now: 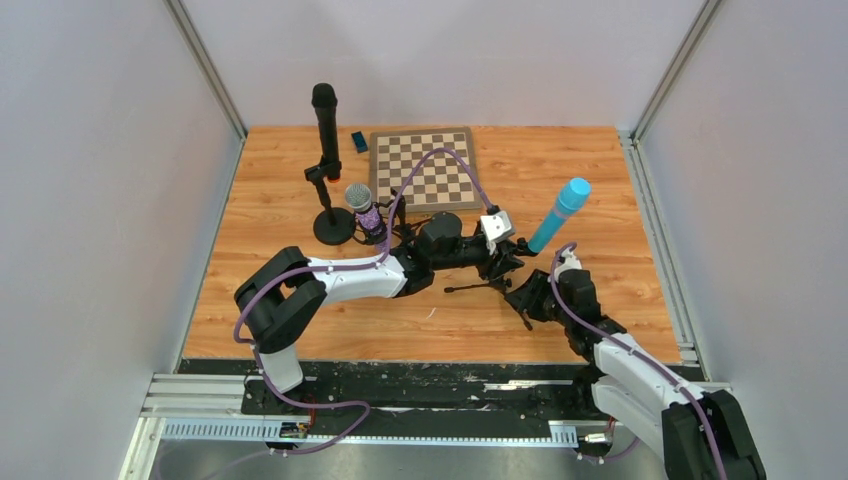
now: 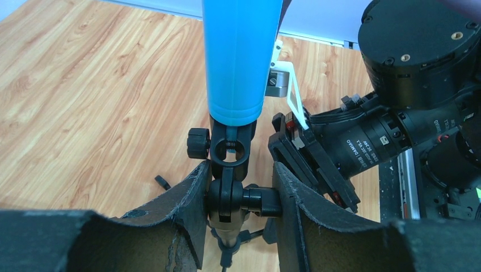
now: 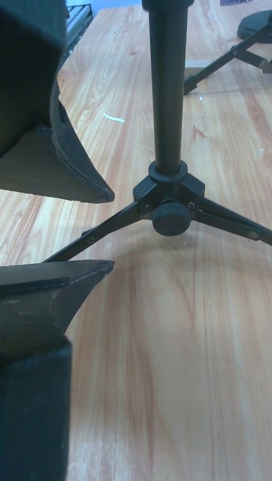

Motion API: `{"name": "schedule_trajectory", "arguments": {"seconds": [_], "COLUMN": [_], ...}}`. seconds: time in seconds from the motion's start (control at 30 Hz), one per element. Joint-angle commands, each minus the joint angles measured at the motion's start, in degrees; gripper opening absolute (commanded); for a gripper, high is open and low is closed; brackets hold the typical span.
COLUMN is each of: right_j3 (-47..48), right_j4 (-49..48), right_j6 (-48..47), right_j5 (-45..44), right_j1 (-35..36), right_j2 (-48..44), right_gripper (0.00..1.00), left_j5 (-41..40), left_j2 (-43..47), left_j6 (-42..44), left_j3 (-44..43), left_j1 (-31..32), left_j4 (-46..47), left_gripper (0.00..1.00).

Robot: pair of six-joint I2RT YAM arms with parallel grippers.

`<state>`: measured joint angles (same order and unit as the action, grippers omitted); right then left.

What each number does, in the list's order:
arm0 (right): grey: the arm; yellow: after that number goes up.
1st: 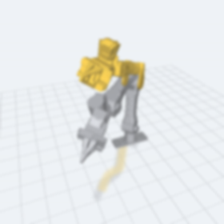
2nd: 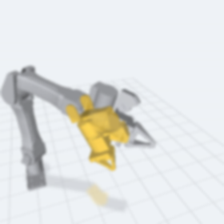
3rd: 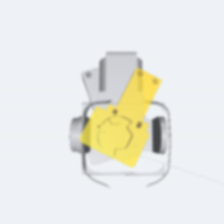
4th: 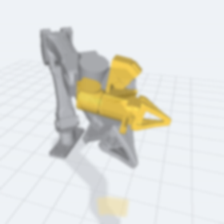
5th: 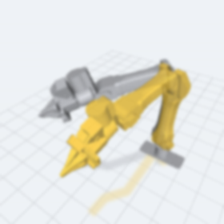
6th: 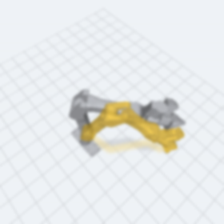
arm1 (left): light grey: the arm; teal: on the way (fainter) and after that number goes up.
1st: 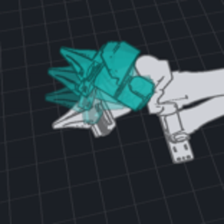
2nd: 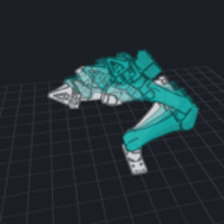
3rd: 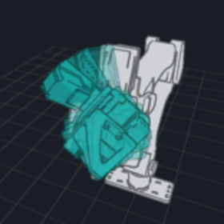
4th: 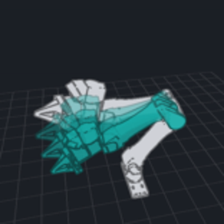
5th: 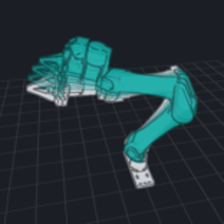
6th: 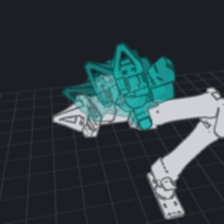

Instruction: Attach the microphones to the stand

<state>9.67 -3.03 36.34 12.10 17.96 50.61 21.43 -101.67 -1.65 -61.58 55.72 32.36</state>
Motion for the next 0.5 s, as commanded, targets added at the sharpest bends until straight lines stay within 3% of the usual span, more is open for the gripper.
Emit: {"name": "schedule_trajectory", "arguments": {"seconds": [0.0,0.33,0.47], "right_j3": [-1.19,-1.12,-1.28], "right_j4": [-5.21,-7.9,-9.61], "right_j6": [0.3,3.87,5.34], "right_j5": [-3.12,-10.02,-11.19], "right_j1": [1.09,6.81,8.01], "right_j2": [0.39,4.07,7.74], "right_gripper": [0.4,0.35,0.16], "left_j5": [1.37,1.78,2.34], "left_j2": [2.61,3.63,3.86], "left_j6": [-2.16,-3.6,-3.63], "left_j3": [0.25,0.94,0.98], "left_j1": [-0.34,-0.34,-0.35], "left_j4": [5.2,7.0,7.18], "left_gripper": [0.06,0.0,0.0]}}
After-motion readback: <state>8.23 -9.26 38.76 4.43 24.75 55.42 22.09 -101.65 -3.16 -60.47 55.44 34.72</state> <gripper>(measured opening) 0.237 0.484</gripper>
